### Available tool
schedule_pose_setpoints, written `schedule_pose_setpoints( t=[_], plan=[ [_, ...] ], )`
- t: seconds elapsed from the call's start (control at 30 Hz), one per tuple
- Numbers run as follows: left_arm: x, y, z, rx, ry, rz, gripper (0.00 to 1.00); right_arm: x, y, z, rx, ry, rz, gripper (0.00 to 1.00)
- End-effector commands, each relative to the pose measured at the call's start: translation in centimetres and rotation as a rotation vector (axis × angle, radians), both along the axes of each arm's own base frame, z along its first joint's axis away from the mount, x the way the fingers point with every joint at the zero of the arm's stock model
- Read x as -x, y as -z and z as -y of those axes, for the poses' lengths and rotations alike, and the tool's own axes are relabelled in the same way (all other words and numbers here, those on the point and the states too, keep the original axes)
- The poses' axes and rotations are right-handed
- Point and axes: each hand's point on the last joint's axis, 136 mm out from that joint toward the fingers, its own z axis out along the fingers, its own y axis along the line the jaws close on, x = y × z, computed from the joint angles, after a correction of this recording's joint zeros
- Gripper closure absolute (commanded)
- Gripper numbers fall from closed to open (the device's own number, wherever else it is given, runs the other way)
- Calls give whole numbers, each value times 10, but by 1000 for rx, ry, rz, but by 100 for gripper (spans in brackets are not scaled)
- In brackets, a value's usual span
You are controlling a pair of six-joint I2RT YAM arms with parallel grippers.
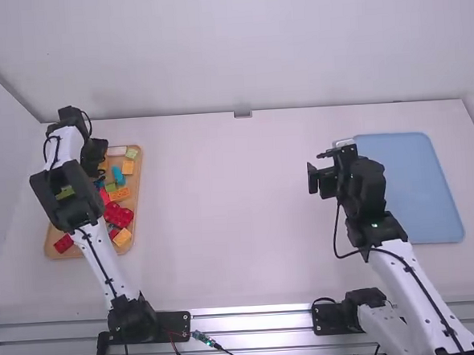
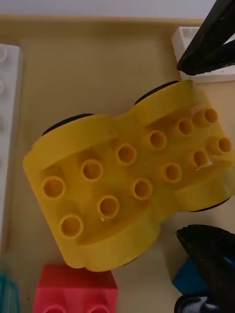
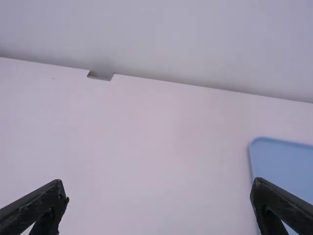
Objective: Assemble lego blocks to make yellow taxi
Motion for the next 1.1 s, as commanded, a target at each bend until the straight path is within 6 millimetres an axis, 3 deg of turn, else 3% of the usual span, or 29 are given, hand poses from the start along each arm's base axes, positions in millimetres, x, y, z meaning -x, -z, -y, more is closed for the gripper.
schedule_pose_setpoints(
  t=[0.0,0.47,0.67,0.9,1.07],
  plan=[
    [-3,-4,2,-11,10,-1,21,-2,-9,-2,-4,-4,19,1],
    [7,2,0,-8,-79,-24,24,-2,-9,-2,-4,-4,18,1],
    [11,0,-10,-43,-132,-25,15,-2,-9,-2,-4,-4,17,1],
    [10,1,-9,-34,-139,-22,15,-2,-9,-2,-4,-4,18,1],
    [7,9,-1,10,-126,-5,21,-2,-8,-2,-4,-4,16,1]
  ],
)
